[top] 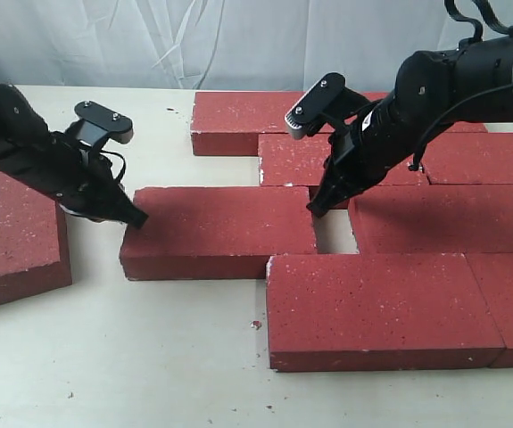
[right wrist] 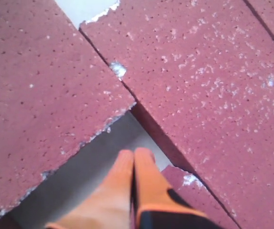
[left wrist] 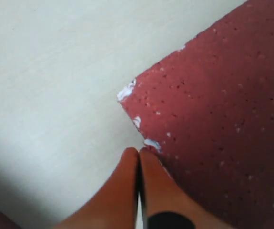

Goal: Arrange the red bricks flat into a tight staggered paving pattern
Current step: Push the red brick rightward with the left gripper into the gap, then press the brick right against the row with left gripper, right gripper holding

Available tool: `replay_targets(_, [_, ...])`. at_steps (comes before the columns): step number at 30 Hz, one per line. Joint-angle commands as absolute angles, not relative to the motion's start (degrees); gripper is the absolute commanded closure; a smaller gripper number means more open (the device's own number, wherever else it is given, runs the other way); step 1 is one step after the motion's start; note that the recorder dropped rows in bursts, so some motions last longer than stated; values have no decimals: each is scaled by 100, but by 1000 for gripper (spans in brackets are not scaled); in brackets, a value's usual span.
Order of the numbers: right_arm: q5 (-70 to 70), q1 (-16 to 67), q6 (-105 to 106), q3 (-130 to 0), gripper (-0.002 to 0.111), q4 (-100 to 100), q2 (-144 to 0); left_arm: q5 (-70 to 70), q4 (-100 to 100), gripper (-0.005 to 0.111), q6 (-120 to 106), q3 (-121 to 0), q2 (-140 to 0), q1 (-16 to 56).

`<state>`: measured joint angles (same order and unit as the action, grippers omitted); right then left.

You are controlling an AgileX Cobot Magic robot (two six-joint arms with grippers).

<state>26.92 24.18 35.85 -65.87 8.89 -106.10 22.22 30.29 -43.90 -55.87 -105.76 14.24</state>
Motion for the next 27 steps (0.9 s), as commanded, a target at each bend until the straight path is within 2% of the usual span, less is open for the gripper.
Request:
replay_targets(1, [2518,2260,3382,-6596,109,791,-10564,2224,3437,107,-4754,-5613,-10593,1455])
replay_targets(7, [2529,1660,2973,-6596,109,819,-10559,2255,3776,107,-4994,-5808,-10933,1476])
replay_targets(18, [2503,1606,2972,-6596,109,804,-10545,1984,3745,107,-5017,-5832,-10966,1957])
replay_targets(27, [2490,1606,2972,-6596,109,825,-10545,1918,3768,107,-5017,-5832,-10966,2022])
